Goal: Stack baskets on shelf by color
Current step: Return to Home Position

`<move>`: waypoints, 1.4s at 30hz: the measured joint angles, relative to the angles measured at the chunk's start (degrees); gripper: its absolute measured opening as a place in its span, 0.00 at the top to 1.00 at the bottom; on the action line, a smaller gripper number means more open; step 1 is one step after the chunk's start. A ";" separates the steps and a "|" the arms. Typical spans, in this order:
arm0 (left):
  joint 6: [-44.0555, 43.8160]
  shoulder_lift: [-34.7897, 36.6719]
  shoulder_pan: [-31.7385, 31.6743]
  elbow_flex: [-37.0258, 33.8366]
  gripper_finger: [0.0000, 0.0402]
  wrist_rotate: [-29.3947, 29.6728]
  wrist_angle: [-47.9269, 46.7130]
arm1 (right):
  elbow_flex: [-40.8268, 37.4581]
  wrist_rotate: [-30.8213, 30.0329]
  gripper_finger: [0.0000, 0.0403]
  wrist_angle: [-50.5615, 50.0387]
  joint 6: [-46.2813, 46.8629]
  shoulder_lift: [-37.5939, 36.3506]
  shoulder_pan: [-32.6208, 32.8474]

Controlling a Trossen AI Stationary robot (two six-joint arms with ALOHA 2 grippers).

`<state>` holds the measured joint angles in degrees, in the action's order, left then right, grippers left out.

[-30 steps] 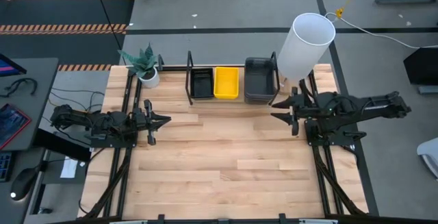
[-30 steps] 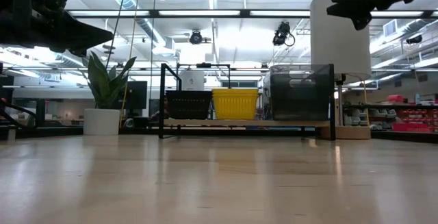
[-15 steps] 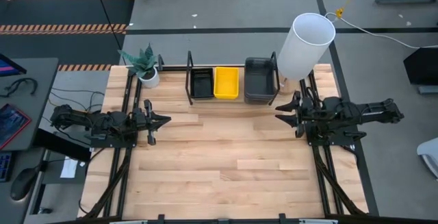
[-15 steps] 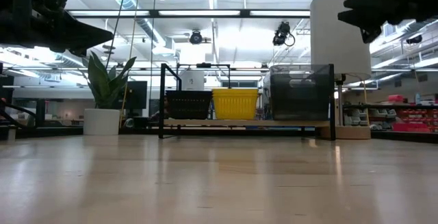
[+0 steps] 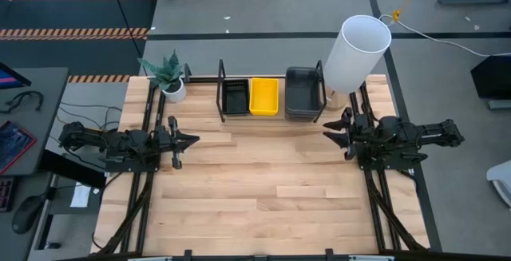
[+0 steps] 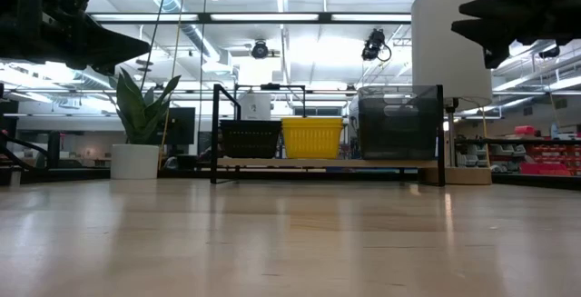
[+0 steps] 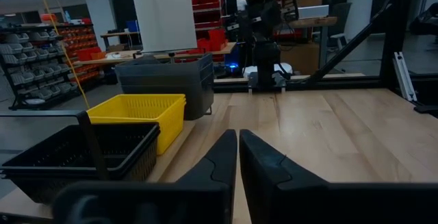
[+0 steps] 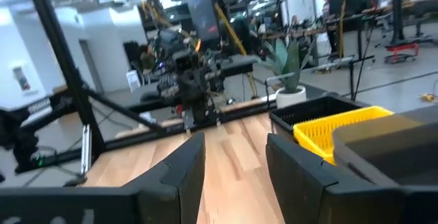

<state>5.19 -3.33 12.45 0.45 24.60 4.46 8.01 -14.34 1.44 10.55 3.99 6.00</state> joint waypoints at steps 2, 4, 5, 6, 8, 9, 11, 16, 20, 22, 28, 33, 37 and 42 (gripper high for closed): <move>0.00 0.00 0.00 0.01 0.94 0.00 0.00 | 0.00 -1.12 0.60 0.88 0.34 -0.11 0.00; 0.00 0.00 0.00 0.00 0.93 0.00 0.01 | 0.00 -1.21 0.60 1.11 1.74 -0.05 0.00; 0.00 0.00 0.00 0.00 0.93 0.00 -0.01 | 0.00 -1.07 0.60 1.11 2.20 -0.03 0.00; 0.00 0.00 0.00 0.00 0.92 0.00 -0.01 | 0.00 -1.06 0.60 1.08 2.37 -0.02 0.00; 0.00 0.00 0.00 0.00 0.92 0.00 -0.01 | 0.00 -1.04 0.60 1.08 1.46 -0.02 0.00; 0.00 0.00 0.00 0.00 0.91 0.00 -0.01 | 0.00 -1.04 0.60 1.10 1.12 -0.02 0.00; 0.00 0.00 0.00 0.00 0.91 0.00 0.01 | 0.00 -1.04 0.60 1.09 1.07 -0.02 0.00; 0.00 0.00 0.00 0.00 0.92 0.00 0.01 | 0.00 -1.01 0.60 1.08 1.42 -0.02 0.00; -0.01 0.00 0.00 0.00 0.93 0.00 0.00 | 0.00 -1.01 0.60 1.08 1.35 -0.02 0.00; 0.00 0.00 0.00 0.00 0.94 0.00 0.01 | 0.00 -1.01 0.60 1.08 1.35 -0.02 0.00; 0.00 0.00 0.00 0.02 0.92 0.00 0.01 | 0.00 -1.01 0.60 1.08 1.33 0.00 0.00; 0.00 -0.02 0.00 0.00 0.91 0.00 0.00 | 0.00 -0.99 0.60 1.07 1.33 0.00 0.00; 0.00 0.00 0.00 0.00 0.93 0.00 0.00 | 0.00 -0.99 0.60 1.06 1.33 0.00 0.00; 0.00 0.00 0.00 0.00 0.94 0.00 0.01 | 0.00 -0.99 0.60 1.06 1.33 0.00 0.00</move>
<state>5.19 -3.33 12.45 0.45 24.60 4.47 8.01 -15.33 2.50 11.88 3.99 6.00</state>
